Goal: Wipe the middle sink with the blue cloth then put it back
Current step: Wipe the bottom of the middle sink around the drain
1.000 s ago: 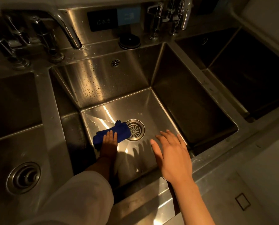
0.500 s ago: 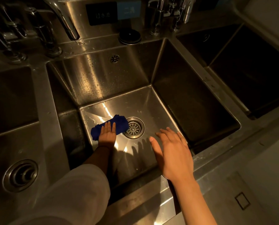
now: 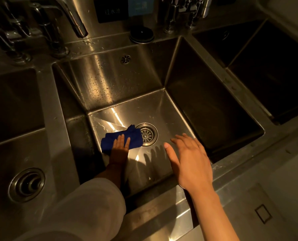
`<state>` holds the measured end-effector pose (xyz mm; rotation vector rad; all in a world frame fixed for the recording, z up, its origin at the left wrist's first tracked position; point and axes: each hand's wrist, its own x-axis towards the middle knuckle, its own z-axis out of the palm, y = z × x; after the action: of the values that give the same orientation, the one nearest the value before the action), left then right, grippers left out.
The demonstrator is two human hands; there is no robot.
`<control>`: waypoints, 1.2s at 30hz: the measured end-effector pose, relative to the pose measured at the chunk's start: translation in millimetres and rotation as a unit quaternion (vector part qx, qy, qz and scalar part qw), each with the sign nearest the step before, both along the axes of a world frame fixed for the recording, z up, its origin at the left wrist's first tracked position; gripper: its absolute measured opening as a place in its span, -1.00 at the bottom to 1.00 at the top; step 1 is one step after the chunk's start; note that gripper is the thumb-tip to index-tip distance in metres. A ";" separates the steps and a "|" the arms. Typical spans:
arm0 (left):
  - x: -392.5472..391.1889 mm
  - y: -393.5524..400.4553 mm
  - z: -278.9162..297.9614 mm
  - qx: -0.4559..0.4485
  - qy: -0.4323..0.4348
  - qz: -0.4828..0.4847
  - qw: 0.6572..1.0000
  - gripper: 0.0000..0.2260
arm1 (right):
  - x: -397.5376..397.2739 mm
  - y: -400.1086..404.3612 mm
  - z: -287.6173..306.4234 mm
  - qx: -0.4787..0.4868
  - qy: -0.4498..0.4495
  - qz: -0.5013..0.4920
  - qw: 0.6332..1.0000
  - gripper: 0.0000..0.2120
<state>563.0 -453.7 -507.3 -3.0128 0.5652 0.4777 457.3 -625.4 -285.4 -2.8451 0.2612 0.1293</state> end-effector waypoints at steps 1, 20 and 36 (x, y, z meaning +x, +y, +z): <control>-3.3 -0.8 -2.1 -0.005 0.013 0.006 1.000 -0.50 | 0.1 -0.4 0.2 -0.004 0.005 0.003 1.000 -0.47; 34.9 -1.6 -17.4 0.052 0.068 0.064 0.994 -0.44 | -0.2 -1.2 -1.7 -0.007 0.001 0.007 1.000 -0.52; 33.6 3.6 -26.5 0.057 0.072 0.074 0.993 -0.43 | -2.3 1.2 -1.9 -0.008 -0.015 -0.009 1.000 -0.50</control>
<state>596.6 -450.1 -533.8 -2.9395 0.3107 0.7157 455.0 -624.2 -287.4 -2.8570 0.2812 0.0810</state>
